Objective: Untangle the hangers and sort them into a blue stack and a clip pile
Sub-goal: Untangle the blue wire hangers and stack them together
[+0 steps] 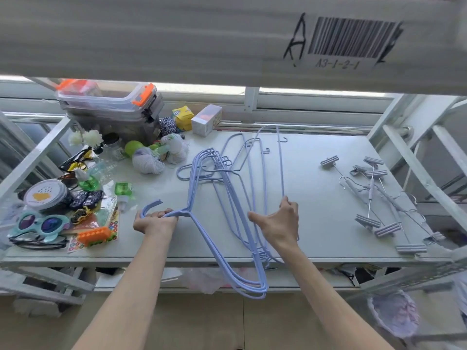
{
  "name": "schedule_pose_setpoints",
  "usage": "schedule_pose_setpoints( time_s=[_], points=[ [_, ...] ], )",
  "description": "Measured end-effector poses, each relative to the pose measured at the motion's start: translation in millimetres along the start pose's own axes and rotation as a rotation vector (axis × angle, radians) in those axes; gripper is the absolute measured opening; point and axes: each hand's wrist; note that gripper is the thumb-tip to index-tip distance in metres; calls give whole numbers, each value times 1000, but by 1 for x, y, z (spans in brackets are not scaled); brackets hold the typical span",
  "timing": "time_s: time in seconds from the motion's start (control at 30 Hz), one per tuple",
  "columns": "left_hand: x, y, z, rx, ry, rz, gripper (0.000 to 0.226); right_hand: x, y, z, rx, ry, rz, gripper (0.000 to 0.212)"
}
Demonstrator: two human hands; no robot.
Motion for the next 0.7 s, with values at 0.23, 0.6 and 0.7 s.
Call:
schedule_pose_setpoints(
  time_s=[0.23, 0.6, 0.7],
  points=[
    [-4, 8, -1, 9, -4, -50, 45, 28, -31, -7, -99, -34, -88, 103],
    [-22, 14, -1, -59, -36, -330, 68, 40, -62, -11, -141, -51, -102, 113],
    [-28, 13, 1, -93, -39, -389, 68, 41, -64, -10, -149, -71, -118, 112]
  ],
)
Point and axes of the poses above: each hand's wrist, its own y-axis towards the middle knuckle, its own x-axis out of the palm, z = x × y, and after that the axes turned 3 degrees about x, right-handed
